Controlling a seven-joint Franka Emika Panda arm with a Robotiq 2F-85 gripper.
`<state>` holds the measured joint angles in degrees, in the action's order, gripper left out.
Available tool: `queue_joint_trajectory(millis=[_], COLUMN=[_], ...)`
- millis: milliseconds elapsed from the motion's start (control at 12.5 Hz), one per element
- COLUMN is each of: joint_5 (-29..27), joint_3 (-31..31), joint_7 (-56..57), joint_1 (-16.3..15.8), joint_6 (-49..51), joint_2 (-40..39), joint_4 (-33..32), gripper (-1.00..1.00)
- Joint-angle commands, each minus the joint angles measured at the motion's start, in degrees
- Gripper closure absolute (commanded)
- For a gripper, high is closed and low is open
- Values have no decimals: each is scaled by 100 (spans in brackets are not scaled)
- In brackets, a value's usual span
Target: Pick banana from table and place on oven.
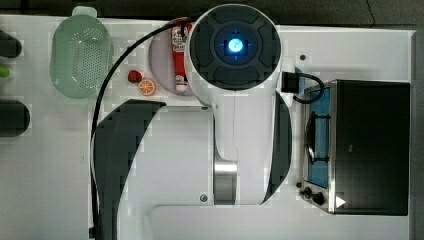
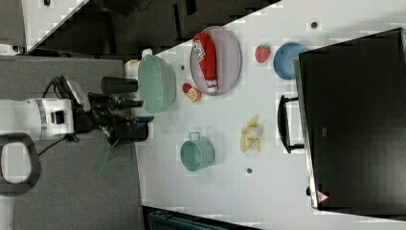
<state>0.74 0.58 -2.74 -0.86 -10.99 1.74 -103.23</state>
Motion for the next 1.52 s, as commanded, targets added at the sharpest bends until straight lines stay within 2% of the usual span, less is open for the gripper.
queue_joint_trajectory(millis=[80,240,480,800,1520], joint_5=[6,6,6,6,5], joint_3=[78,71,67,67,73], joint_7=[-281,-280,-280,-281,-281], joint_1=[211,210,209,209,210], joint_6=[989,978,870,374,-2284], joint_2=[2616,2610,2444,1724,-412], joint_4=[-1435,-1435,-1493,-1779,-2492], gripper=[-59,-100,-100,-100,-100])
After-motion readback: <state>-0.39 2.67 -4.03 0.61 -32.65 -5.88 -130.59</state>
